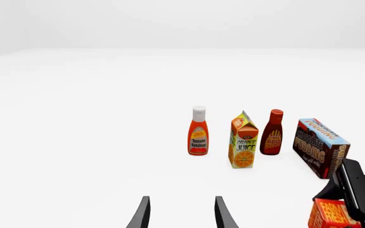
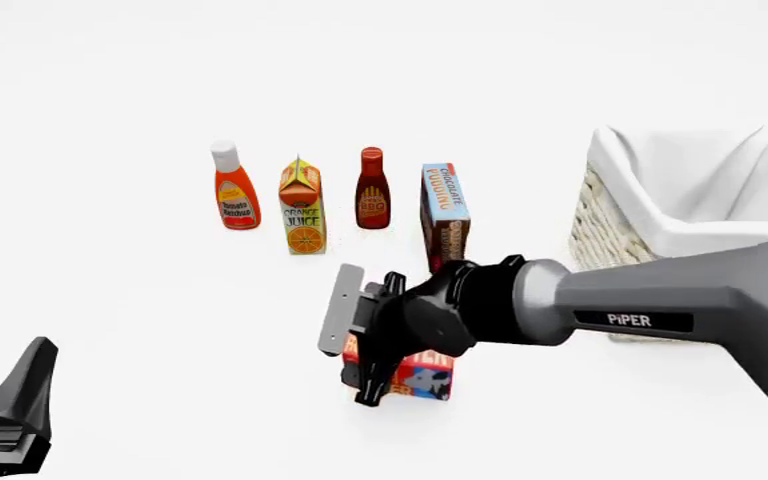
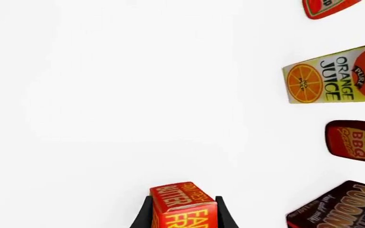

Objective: Pick the butter and place it in the basket.

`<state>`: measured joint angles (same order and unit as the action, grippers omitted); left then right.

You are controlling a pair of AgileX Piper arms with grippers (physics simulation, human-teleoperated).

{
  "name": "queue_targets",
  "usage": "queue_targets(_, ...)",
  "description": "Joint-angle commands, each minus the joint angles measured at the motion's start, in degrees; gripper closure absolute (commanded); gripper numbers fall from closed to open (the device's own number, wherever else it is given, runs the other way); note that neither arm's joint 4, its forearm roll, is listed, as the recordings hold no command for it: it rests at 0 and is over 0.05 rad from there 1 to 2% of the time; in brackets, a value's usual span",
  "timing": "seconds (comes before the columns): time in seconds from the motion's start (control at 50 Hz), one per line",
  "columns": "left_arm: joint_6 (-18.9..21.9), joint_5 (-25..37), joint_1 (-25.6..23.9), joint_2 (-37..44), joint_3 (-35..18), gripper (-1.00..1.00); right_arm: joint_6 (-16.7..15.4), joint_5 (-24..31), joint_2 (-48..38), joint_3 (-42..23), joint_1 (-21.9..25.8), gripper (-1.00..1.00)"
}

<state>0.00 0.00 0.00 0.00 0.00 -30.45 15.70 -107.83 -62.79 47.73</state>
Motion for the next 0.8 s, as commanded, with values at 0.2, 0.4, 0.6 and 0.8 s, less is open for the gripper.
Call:
queue_targets(0.2,0.0,0.0,0.0,0.0,0.0,-1.00,3.7,-1.2,8.6,2.0,2.1,1.00)
queue_targets(0.4,0.0,0.0,0.0,0.0,0.0,-1.00,4.6,-1.4,16.6,3.4,3.6,1.00)
queue_targets(0.6,0.0,0.0,0.0,0.0,0.0,-1.00,6.3,-0.6,23.9,2.3,4.8,1.00)
queue_targets(0.8,0.0,0.0,0.0,0.0,0.0,-1.00,7.8,-1.3,30.1,3.4,6.3,1.00)
